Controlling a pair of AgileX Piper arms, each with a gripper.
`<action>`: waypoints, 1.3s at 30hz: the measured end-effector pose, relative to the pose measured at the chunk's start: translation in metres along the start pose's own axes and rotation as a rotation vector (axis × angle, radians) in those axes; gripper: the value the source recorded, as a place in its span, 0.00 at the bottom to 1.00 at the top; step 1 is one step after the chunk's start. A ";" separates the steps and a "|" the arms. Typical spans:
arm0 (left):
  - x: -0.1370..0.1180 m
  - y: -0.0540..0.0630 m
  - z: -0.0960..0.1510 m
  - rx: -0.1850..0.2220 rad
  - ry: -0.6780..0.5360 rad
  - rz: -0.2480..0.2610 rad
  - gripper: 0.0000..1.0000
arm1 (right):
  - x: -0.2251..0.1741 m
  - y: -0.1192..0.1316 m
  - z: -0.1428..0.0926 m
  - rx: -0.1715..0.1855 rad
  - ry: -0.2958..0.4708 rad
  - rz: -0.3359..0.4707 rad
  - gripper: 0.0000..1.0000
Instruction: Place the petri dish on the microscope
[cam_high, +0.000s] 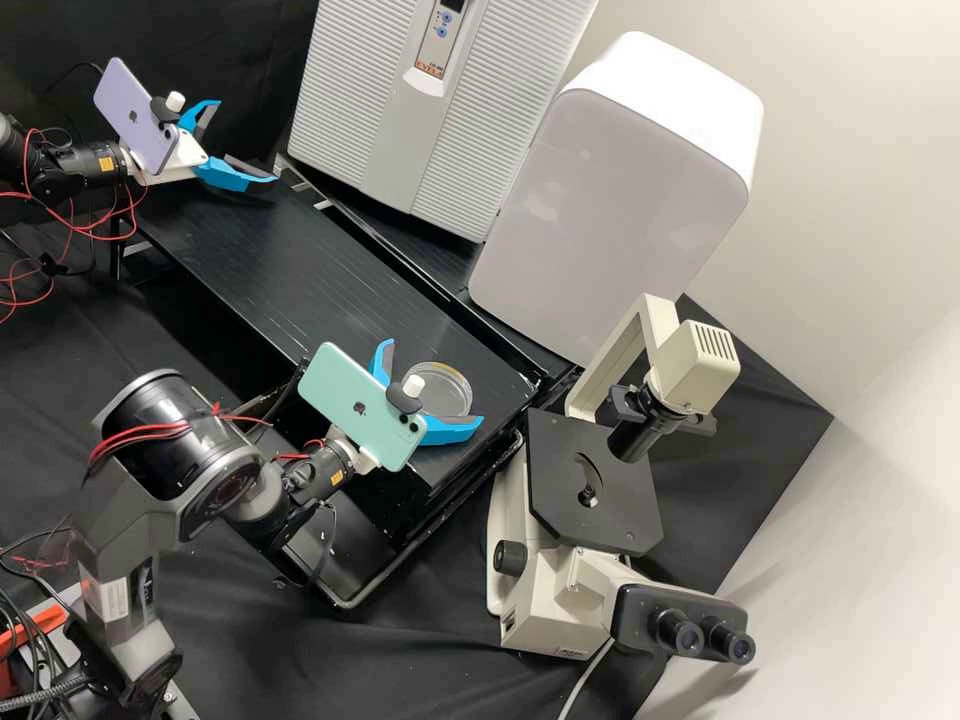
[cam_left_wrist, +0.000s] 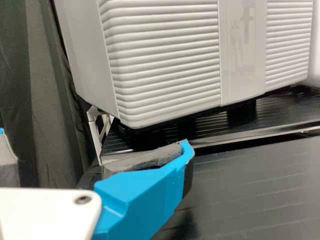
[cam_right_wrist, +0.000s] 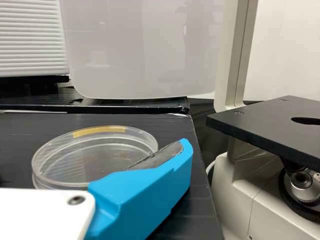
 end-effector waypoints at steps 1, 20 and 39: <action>0.000 0.000 0.000 0.000 0.000 0.000 1.00 | 0.000 -0.001 0.000 0.000 0.001 -0.001 1.00; 0.000 0.000 0.000 0.000 0.000 0.000 1.00 | 0.007 -0.002 0.004 -0.021 -0.009 0.002 0.00; 0.000 0.000 0.000 0.000 0.000 0.000 1.00 | 0.009 0.000 0.007 -0.021 -0.019 0.011 0.00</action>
